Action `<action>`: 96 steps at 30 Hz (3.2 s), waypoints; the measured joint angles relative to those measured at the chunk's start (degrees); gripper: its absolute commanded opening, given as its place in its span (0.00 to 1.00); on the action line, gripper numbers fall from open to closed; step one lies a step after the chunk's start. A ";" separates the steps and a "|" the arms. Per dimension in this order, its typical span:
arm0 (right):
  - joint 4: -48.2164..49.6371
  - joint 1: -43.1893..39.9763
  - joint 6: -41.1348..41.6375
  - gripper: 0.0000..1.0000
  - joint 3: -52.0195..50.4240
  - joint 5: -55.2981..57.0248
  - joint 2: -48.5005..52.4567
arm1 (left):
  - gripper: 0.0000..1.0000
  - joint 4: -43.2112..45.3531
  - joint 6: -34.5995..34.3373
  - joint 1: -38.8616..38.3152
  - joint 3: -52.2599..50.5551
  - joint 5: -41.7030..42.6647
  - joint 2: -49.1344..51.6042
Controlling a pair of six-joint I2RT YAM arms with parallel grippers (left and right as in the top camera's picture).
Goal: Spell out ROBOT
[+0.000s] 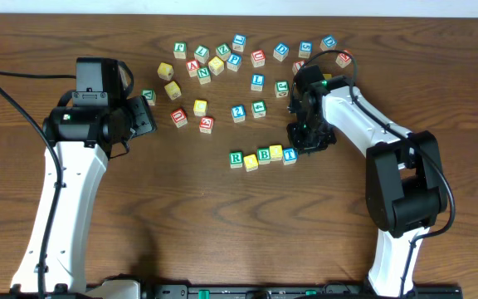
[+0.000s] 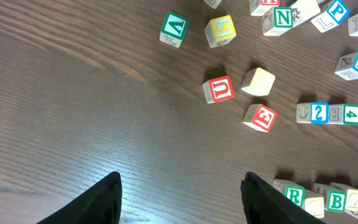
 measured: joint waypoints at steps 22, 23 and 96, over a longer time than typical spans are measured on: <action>-10.67 -0.59 0.22 0.25 17.53 -1.60 -0.02 | 0.56 -10.93 -0.46 -1.29 13.84 2.05 -0.11; -10.60 -0.44 0.52 0.26 17.55 -2.10 -0.02 | 0.56 -11.08 -0.61 -2.03 14.51 2.34 -0.11; -4.20 -0.22 10.14 0.23 7.96 1.81 -0.02 | 0.23 7.28 -13.03 -22.14 -4.48 1.14 22.88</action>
